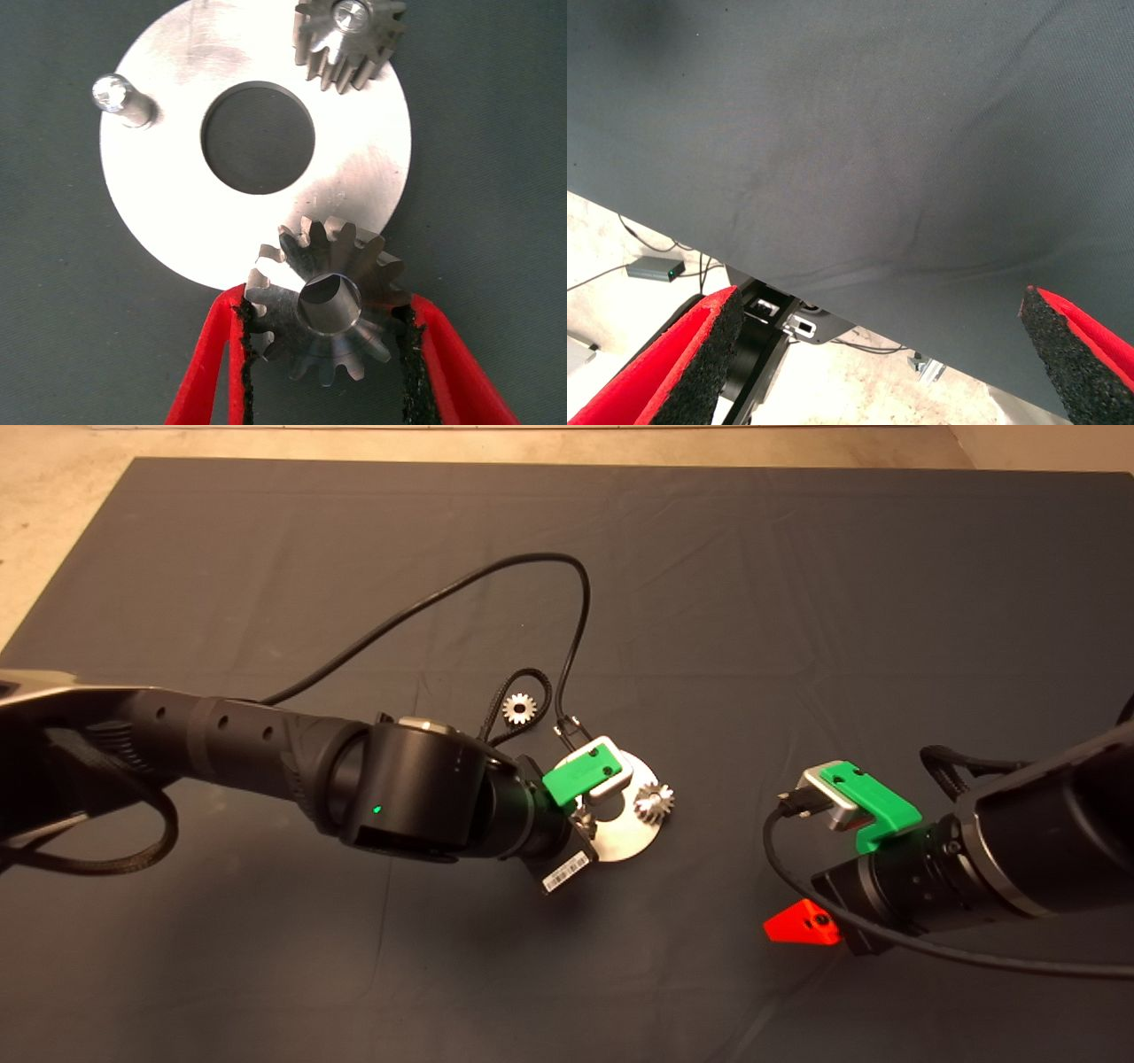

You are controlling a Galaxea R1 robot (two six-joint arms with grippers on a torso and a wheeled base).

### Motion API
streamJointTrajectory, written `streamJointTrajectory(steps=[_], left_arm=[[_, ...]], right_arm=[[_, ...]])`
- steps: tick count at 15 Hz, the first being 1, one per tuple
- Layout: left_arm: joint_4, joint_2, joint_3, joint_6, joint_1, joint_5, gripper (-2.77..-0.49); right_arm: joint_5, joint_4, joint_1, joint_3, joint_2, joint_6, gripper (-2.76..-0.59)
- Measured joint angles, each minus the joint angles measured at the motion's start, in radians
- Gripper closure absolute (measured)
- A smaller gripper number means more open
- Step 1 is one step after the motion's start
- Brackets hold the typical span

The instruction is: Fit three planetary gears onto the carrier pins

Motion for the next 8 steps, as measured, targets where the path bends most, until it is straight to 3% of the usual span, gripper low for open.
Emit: streamJointTrajectory(steps=[5, 8], left_arm=[[0.001, 0.020, -0.018, 0.023, 0.022, -0.002, -0.78], [0.001, 0.021, -0.037, 0.040, 0.022, 0.000, -0.78]], right_arm=[[0.000, 0.000, 0.000, 0.000, 0.000, 0.000, -2.34], [0.001, 0.000, 0.000, 0.000, 0.000, 0.000, -2.34]])
